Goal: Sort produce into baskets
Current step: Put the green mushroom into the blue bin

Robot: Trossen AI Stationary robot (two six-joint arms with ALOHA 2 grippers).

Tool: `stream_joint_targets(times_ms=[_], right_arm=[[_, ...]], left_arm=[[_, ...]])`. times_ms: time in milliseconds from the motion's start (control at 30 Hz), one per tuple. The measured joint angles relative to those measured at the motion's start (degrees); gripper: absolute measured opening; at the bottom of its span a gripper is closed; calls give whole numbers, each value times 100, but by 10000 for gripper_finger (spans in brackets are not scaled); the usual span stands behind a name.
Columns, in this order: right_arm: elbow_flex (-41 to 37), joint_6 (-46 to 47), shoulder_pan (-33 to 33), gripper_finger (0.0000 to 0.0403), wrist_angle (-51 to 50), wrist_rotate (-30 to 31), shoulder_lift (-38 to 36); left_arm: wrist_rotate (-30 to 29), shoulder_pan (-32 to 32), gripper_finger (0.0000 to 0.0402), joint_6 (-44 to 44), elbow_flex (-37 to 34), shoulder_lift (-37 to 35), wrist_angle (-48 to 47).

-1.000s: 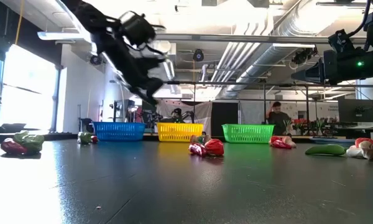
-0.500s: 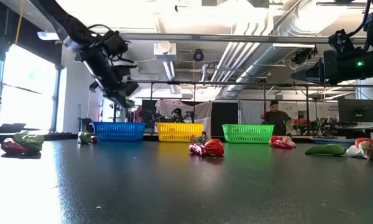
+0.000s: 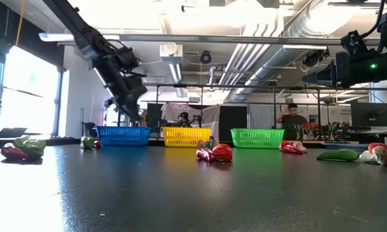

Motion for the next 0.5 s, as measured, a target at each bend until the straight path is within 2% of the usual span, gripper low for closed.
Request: stream_joint_targets(times_ms=[167, 500], right_arm=[[0, 0, 0, 0, 0, 0, 0], [-2, 0, 0, 0, 0, 0, 0]], left_arm=[[-45, 8, 14, 348, 491, 246, -937], [-57, 6, 15, 906, 609, 696, -1438]])
